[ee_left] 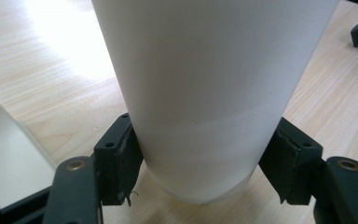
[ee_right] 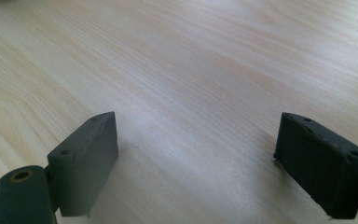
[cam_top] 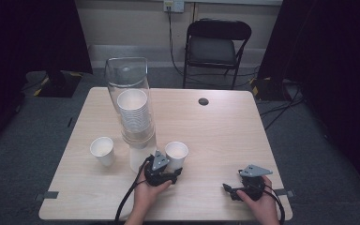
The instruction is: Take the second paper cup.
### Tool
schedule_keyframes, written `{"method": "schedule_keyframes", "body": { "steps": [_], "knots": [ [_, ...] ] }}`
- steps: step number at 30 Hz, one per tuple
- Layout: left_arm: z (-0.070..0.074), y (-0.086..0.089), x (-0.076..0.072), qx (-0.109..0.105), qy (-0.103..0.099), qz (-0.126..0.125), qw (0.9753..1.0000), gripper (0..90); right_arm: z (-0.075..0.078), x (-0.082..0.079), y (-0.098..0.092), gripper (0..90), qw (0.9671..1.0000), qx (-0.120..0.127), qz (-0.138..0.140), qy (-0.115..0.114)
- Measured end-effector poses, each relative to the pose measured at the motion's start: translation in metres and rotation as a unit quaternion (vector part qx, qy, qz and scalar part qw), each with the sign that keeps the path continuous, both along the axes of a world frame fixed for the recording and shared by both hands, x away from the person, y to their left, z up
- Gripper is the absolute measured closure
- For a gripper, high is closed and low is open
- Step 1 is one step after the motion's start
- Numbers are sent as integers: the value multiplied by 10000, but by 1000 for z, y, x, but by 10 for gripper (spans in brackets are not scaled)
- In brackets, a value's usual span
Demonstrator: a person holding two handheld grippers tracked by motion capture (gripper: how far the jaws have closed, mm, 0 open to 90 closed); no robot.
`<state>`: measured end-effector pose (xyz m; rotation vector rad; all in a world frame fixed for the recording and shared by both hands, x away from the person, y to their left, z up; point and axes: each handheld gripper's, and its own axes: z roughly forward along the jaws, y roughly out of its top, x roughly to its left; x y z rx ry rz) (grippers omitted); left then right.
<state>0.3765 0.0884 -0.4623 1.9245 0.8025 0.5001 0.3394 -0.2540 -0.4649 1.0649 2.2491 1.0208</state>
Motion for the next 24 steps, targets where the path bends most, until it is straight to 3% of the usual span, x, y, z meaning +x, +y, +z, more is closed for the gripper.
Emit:
{"method": "schedule_keyframes", "body": {
  "steps": [2, 6, 11, 15, 18, 22, 24],
  "knots": [
    [0, 0, 2, -15, 86, 47, 10000, 345, 0, 0, 0, 126, 10000, 1, -2, 3],
    [-1, -2, 5, 206, 170, -44, 9996, 344, 0, 0, 0, 126, 10000, -1, 0, -1],
    [-1, -5, 7, 334, 326, -41, 9989, 343, 0, 0, 0, 126, 10000, 0, 0, 1],
    [-1, -6, 8, 368, 327, 15, 9988, 342, 0, 0, 0, 126, 10000, 1, -1, 1],
    [-2, -7, 8, 572, 376, 39, 9976, 340, 0, 0, 0, 126, 10000, 1, 0, 1],
    [-2, -7, 10, 663, 390, 29, 9970, 340, 0, 0, 0, 126, 10000, 0, -1, 2],
    [-2, -8, 11, 627, 426, 22, 9971, 339, 0, 0, 0, 126, 10000, 0, 0, 1]
  ]
}}
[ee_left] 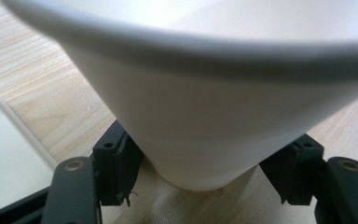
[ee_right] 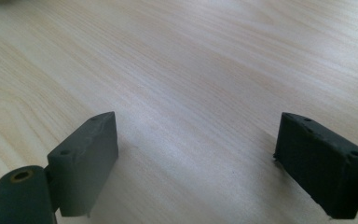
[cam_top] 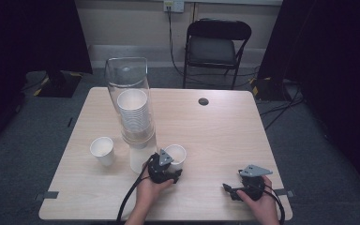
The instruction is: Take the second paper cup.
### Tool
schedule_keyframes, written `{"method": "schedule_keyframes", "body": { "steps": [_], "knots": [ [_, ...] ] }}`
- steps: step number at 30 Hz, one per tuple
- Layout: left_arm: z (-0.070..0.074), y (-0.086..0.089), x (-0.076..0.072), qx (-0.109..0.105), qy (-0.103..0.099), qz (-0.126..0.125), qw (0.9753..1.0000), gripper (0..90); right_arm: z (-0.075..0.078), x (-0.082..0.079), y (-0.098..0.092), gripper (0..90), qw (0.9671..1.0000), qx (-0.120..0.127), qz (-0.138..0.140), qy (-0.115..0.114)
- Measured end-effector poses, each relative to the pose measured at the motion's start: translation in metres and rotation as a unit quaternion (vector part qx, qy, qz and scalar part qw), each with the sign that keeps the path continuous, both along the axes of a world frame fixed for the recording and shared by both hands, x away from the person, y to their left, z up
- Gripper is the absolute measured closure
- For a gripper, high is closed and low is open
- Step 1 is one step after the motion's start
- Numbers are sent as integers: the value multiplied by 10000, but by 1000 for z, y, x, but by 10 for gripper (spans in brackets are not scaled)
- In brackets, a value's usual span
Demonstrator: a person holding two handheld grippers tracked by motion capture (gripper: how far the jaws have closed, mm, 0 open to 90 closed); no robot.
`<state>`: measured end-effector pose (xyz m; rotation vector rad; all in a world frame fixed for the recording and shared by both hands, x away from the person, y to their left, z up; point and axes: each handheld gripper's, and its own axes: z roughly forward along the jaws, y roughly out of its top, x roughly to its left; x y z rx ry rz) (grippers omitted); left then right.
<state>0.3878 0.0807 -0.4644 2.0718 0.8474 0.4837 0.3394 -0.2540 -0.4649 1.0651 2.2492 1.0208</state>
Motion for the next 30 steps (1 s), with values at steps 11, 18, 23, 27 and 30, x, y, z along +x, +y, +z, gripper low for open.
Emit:
{"method": "schedule_keyframes", "body": {
  "steps": [11, 18, 23, 27, 30],
  "knots": [
    [0, -12, 7, 42, -60, -93, 9999, 334, 0, 0, 0, 126, 10000, -1, 3, -1],
    [1, -16, 7, 175, -36, -85, 9998, 241, 0, 0, 0, 126, 10000, -1, 3, -2],
    [-1, -12, 0, 88, -3, -128, 9999, 217, 0, 2, 0, 126, 10000, 3, 19, -18],
    [-1, -5, -5, 119, 21, -186, 9998, 195, 0, 2, 0, 126, 10000, 7, 25, -6],
    [1, 1, -9, 89, -26, -234, 9997, 182, 0, 2, 0, 126, 10000, 7, 24, -6]
  ]
}}
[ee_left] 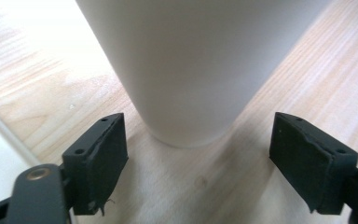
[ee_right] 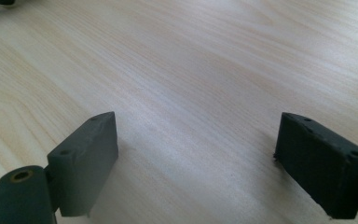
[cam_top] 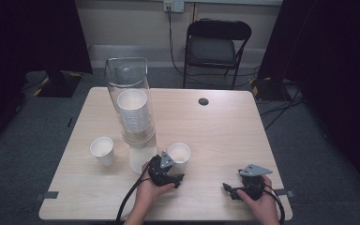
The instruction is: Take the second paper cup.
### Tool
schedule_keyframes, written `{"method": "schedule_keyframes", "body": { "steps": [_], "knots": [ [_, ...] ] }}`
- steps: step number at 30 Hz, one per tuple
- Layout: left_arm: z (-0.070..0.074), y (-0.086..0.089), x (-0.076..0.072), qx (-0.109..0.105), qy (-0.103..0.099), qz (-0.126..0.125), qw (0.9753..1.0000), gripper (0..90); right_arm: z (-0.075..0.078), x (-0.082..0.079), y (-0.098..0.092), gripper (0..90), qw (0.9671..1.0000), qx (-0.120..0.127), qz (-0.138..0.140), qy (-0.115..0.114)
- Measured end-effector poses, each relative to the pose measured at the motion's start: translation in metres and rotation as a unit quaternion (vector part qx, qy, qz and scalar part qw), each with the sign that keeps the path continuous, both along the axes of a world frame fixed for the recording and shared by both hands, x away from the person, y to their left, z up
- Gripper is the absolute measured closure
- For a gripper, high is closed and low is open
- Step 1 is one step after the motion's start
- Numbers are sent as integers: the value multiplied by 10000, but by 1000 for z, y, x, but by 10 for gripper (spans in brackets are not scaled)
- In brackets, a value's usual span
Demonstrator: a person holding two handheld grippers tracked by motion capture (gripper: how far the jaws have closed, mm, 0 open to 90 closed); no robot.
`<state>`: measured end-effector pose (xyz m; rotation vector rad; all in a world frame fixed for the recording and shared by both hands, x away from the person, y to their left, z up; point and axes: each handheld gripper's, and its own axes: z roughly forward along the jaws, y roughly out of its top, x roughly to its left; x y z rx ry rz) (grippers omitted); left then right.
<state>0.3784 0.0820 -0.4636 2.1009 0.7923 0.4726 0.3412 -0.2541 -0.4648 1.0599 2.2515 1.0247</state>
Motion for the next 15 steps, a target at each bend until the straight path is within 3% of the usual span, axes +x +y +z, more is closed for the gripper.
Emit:
{"method": "schedule_keyframes", "body": {
  "steps": [4, 11, 13, 15],
  "knots": [
    [3, 9, -6, -196, 31, -34, 9998, 172, 0, 0, 0, 126, 10000, -1, 0, -1],
    [4, 32, -14, -255, 129, -13, 9996, 162, 0, 0, 0, 125, 10000, -8, 8, -2],
    [6, 38, -16, -180, 85, -51, 9998, 162, 0, 0, 0, 125, 10000, -9, 20, -10],
    [6, 45, -18, -329, 40, -77, 9994, 162, 0, 0, 0, 125, 10000, -9, 19, -9]
  ]
}}
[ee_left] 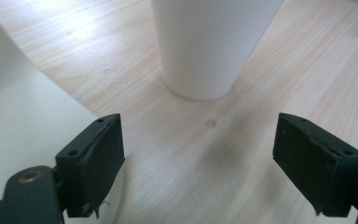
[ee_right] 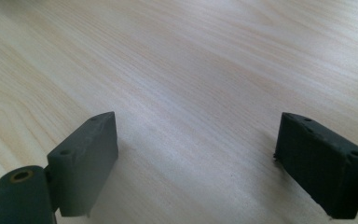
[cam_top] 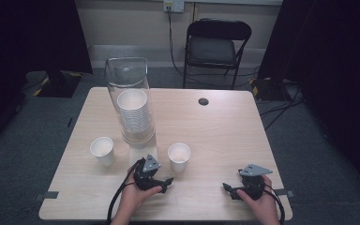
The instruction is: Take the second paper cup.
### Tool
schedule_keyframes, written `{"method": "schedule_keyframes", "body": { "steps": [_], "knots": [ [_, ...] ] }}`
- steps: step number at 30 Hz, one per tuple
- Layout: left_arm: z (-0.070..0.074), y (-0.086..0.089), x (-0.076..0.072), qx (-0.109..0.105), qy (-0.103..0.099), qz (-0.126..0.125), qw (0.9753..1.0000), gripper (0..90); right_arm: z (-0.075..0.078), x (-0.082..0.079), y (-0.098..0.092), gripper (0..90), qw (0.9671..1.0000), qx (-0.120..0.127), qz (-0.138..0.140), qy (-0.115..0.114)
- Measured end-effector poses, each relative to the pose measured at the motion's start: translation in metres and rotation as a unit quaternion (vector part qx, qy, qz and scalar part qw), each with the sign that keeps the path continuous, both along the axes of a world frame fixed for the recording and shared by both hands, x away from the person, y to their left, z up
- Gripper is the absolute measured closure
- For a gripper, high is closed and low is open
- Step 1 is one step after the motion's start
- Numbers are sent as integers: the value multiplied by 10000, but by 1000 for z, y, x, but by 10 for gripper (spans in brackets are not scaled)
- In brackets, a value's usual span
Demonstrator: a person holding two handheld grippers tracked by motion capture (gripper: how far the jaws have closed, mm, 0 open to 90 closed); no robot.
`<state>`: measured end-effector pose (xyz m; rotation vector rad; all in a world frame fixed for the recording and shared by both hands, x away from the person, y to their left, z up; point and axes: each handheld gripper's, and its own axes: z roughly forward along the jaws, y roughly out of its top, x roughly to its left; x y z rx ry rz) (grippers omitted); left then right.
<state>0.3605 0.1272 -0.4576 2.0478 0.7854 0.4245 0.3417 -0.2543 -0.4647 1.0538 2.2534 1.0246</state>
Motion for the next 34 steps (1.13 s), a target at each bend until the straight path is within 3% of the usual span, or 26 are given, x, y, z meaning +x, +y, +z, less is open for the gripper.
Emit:
{"method": "schedule_keyframes", "body": {
  "steps": [1, 8, 10, 11, 12, 14, 26, 34],
  "knots": [
    [0, 3, -2, -62, 46, 29, 10000, 162, 0, 0, 0, 125, 10000, -1, -6, 4],
    [-5, 27, -7, 149, -8, 161, 9998, 162, 0, 0, 0, 125, 10000, 0, -8, 6],
    [-6, 32, -10, -23, 49, 200, 9998, 162, 0, 0, 0, 125, 10000, 1, -9, 7],
    [-5, 37, -10, 102, -5, 163, 9998, 162, 0, 0, 0, 125, 10000, 0, -2, 1],
    [-6, 38, -12, 29, 50, 209, 9998, 162, 0, 0, 0, 125, 10000, 9, -9, 3],
    [-6, 45, -13, 149, -12, 205, 9997, 161, 0, 0, 0, 125, 10000, 9, -8, 3],
    [-14, 77, -25, 440, 117, 434, 9980, 163, 0, 0, 0, 125, 10000, 10, -7, 3],
    [-17, 85, -27, 370, 86, 485, 9981, 154, 0, 0, 0, 125, 10000, 6, -13, 9]
  ]
}}
